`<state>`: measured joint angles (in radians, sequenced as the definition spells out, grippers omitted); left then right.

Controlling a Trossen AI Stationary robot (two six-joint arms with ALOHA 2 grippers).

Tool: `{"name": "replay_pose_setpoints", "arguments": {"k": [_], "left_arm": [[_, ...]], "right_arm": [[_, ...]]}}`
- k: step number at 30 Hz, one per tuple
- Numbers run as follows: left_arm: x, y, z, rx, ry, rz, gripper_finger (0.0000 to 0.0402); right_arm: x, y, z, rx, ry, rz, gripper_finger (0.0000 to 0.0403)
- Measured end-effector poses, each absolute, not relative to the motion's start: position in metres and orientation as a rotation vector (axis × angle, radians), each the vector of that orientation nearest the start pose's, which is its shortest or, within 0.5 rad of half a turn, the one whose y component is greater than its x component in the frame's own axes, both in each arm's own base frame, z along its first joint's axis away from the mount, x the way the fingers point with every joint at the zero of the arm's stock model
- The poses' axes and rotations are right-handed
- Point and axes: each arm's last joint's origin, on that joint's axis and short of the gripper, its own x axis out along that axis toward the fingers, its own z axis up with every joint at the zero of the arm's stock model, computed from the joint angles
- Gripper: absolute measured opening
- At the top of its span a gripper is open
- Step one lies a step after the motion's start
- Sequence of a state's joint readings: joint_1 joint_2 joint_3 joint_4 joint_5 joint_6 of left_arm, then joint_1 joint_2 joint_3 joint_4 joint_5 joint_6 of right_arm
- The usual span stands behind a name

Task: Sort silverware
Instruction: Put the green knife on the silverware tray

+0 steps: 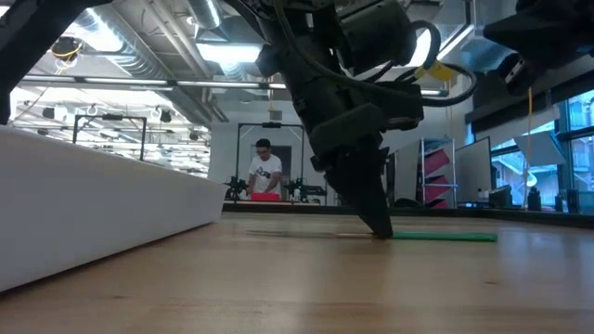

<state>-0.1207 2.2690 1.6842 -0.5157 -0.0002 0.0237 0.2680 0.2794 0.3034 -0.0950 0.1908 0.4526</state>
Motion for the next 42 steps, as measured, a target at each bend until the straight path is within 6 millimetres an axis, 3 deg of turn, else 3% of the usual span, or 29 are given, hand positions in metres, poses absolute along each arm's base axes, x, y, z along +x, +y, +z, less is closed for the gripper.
{"name": "replay_pose_setpoints", "arguments": {"k": [10, 20, 28, 42], "left_arm": [[0.465, -0.041, 0.122, 0.014, 1.194, -0.056, 0.0110], [0.464, -0.038, 0.120, -0.031, 1.203, -0.042, 0.0030], [0.465, -0.032, 0.119, -0.118, 1.201, -0.018, 0.0021], [0.469, 0.004, 0.122, -0.496, 1.170, -0.071, 0.0025]], "right_arm": [[0.106, 0.022, 0.211, 0.435, 0.140, 0.007, 0.0005], [0.112, 0.025, 0.175, 0.483, -0.020, 0.096, 0.0005], [0.112, 0.025, 0.174, 0.500, -0.024, 0.096, 0.0005], [0.112, 0.025, 0.173, 0.502, -0.020, 0.094, 0.0005]]}}
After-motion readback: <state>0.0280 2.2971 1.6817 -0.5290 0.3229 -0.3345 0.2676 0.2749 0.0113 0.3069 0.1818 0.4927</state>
